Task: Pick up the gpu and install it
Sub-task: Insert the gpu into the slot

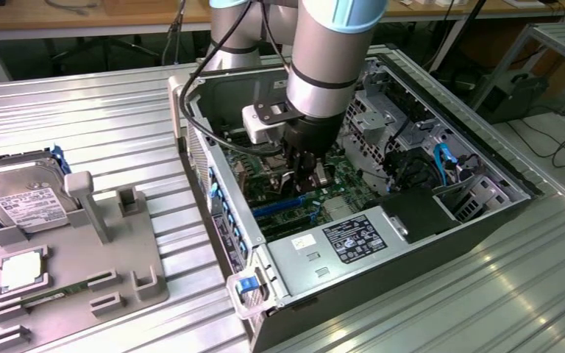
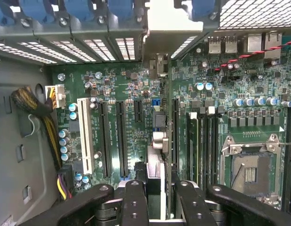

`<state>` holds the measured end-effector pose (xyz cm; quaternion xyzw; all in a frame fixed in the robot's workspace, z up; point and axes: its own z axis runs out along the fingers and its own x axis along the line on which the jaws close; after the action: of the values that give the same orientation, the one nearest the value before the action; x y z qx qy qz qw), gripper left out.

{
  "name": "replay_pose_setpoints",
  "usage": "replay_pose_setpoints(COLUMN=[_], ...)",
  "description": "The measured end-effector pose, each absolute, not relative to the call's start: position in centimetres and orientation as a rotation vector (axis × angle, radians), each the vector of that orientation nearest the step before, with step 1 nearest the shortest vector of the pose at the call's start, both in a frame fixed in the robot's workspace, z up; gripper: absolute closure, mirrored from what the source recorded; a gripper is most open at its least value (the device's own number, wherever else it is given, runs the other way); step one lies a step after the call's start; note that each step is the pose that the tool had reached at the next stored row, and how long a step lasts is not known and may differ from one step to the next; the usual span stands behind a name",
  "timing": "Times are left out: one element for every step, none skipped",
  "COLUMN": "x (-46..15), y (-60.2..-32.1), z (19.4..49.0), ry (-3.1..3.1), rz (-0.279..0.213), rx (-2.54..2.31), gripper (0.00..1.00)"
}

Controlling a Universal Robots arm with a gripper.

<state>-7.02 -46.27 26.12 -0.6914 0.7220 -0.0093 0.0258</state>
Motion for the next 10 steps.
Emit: replay_pose_setpoints(x=[-7.02, -7.02, -7.03, -7.12, -7.18, -7.19, -7.19, -7.2, -7.21, -7.21], y=[-46.3, -46.33, -46.34, -46.34, -46.34, -46.34, -46.34, -46.36, -46.39, -46.41], z=[25.96, 25.8, 25.74, 25.7, 25.66, 25.6, 25.52, 25.44, 25.37, 25.33], ry=[2.232, 2.232, 2.232, 2.232, 2.232, 2.232, 2.232, 2.232, 2.232, 2.232], rz=[-0.029, -0.029, -0.029, -0.029, -0.029, -0.029, -0.029, -0.029, -0.029, -0.029], rx=[-2.137, -2.137, -2.137, -2.137, -2.137, -2.137, -2.137, -2.137, -2.137, -2.137], gripper=[0.72, 0.72, 0.72, 0.72, 0.72, 0.72, 0.72, 0.72, 0.72, 0.72])
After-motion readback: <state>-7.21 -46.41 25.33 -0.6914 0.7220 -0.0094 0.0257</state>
